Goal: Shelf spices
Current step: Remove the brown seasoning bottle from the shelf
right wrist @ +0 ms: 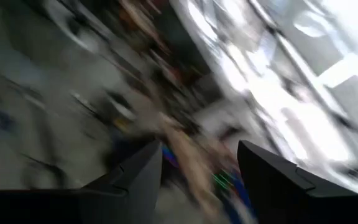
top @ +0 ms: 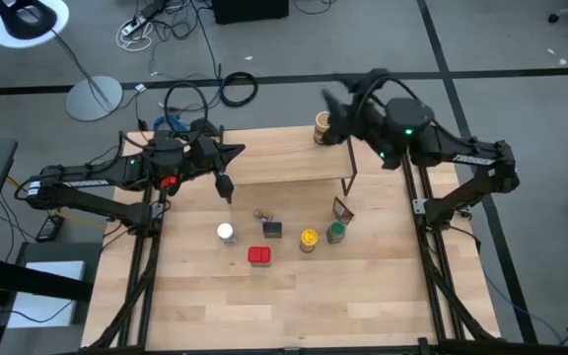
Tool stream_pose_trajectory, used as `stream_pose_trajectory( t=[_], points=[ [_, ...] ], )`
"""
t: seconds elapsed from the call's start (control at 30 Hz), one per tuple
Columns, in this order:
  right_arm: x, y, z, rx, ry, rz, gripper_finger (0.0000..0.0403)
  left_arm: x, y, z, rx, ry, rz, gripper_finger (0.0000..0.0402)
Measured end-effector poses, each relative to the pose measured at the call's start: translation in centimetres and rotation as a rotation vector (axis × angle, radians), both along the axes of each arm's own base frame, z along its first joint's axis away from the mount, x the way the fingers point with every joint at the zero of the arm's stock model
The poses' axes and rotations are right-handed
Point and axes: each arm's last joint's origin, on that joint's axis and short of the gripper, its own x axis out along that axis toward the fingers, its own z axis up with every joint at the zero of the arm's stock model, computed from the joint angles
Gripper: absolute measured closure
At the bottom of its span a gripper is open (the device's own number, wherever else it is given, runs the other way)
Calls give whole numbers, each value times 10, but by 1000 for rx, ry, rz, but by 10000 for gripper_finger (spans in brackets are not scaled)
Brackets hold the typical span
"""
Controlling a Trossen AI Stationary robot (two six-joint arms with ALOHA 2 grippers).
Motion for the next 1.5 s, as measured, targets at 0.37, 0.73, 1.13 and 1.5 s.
stream_pose_trajectory(
  t=[0.37, 0.73, 1.13, 1.5],
  points=[
    [22, -18, -42, 553, 19, 591, 209, 0, 0, 1, -6, -10, 1, 396],
    [9, -27, -93, 959, 392, 438, 209, 0, 0, 0, -7, 0, 2, 396],
    [-57, -37, -45, 845, 144, 342, 189, 0, 0, -1, -6, 3, 9, 396],
    [-82, -69, -29, 698, -61, 46, 128, 0, 0, 0, -19, -6, 12, 396]
  ],
)
